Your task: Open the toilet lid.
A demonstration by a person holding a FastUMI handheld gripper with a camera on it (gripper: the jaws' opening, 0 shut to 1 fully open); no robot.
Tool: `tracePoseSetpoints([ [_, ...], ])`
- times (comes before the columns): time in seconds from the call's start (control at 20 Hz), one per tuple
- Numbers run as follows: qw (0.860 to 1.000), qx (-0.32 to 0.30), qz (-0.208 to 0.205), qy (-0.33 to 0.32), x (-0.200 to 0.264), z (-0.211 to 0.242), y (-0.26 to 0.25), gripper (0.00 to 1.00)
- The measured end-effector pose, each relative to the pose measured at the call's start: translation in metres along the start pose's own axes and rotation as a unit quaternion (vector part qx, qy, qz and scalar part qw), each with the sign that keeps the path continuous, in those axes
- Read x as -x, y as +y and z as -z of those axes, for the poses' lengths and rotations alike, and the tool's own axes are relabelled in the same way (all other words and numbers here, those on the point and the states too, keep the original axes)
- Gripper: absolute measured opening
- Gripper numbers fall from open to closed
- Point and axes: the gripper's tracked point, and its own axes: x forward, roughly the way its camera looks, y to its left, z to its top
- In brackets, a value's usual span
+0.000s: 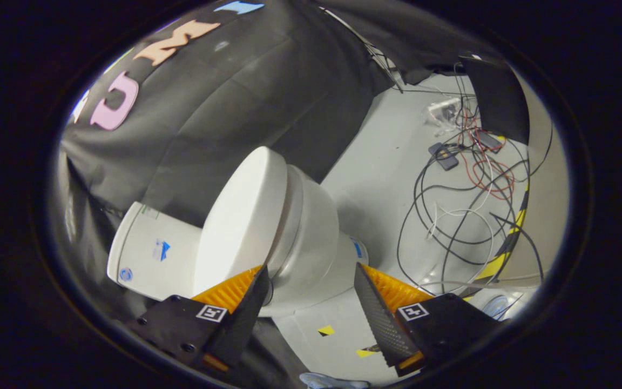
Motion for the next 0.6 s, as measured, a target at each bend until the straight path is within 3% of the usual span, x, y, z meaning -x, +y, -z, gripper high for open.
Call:
tracePoseSetpoints([
  [0.3,0.998,-0.052,-0.006,0.021,-0.004,0.009,-0.007,0.99],
  [0.6,0.998,-0.058,-0.003,0.032,-0.013,0.011,-0.018,0.99],
])
